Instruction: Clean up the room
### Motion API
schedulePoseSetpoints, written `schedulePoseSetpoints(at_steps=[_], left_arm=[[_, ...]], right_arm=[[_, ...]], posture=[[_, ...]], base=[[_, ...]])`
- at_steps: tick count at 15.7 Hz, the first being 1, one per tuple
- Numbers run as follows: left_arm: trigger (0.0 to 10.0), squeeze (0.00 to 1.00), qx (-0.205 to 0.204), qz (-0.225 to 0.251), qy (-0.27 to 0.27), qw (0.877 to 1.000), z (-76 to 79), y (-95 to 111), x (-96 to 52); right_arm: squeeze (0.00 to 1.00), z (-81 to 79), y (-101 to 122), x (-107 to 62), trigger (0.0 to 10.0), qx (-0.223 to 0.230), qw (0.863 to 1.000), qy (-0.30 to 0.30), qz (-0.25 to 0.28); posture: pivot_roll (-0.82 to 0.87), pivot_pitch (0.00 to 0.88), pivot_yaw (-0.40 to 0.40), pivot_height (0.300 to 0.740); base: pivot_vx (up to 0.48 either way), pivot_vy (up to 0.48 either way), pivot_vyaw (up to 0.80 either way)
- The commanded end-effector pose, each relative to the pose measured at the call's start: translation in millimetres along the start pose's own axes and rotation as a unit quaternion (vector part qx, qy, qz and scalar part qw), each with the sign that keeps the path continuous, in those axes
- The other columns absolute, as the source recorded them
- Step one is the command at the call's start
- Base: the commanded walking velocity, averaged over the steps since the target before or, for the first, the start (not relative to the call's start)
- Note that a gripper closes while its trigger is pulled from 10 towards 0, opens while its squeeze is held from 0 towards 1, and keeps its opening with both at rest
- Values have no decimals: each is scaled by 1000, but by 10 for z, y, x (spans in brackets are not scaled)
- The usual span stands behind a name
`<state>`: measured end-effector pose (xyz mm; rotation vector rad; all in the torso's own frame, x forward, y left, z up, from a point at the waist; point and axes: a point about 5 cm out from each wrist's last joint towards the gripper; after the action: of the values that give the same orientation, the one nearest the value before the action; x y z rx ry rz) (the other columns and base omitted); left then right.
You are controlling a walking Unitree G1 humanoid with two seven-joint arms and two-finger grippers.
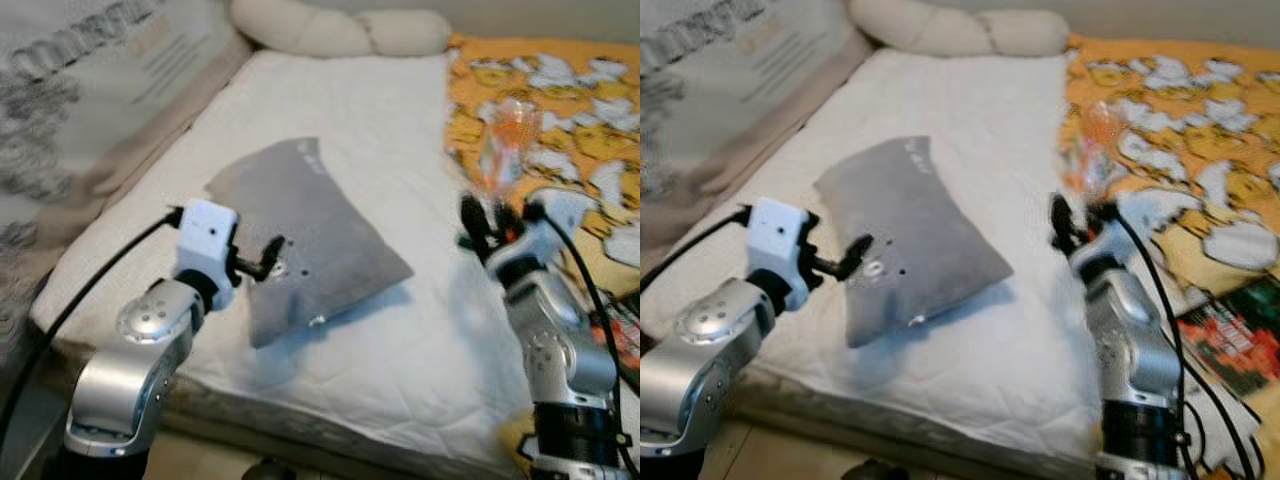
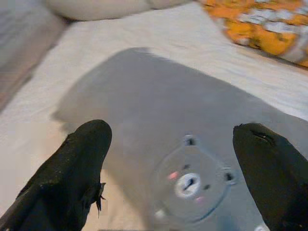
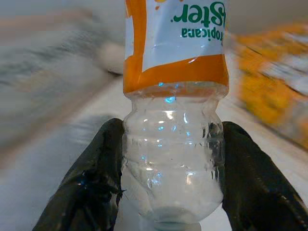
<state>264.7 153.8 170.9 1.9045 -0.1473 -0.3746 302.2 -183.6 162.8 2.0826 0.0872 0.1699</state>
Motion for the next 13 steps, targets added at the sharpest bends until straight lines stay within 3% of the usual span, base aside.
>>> schedulePoseSetpoints(at_steps=[1,3,7,13], left_arm=[[10000,0,-4,1,21,1000,-52,17,-30],[10000,0,-9,8,36,999,-80,44,-7],[10000,0,-24,-4,45,999,-67,-10,-8],[10000,0,-60,-31,29,997,14,-87,14]], right_arm=[[0,-121,-31,-40,10000,9,1000,22,-6],[0,-325,-94,-187,10000,20,998,49,-23],[0,-305,-193,-312,10000,-9,998,13,-54],[0,-377,-254,-429,10000,-25,996,23,-88]], posture=[[-2,0,75,740],[9,0,65,740],[2,0,72,740],[2,0,51,740]], base=[[0,0,800],[0,0,800],[0,0,800],[0,0,800]])
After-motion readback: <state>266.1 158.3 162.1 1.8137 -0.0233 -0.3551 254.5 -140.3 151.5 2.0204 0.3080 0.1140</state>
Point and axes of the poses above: a point about 5 cm out from each wrist's last joint towards the gripper, its own x axis pointing out of the wrist towards the gripper, its own y axis along the axis of the wrist's last joint, z = x × y, and after that the axes turned 13 degrees about x, right-handed
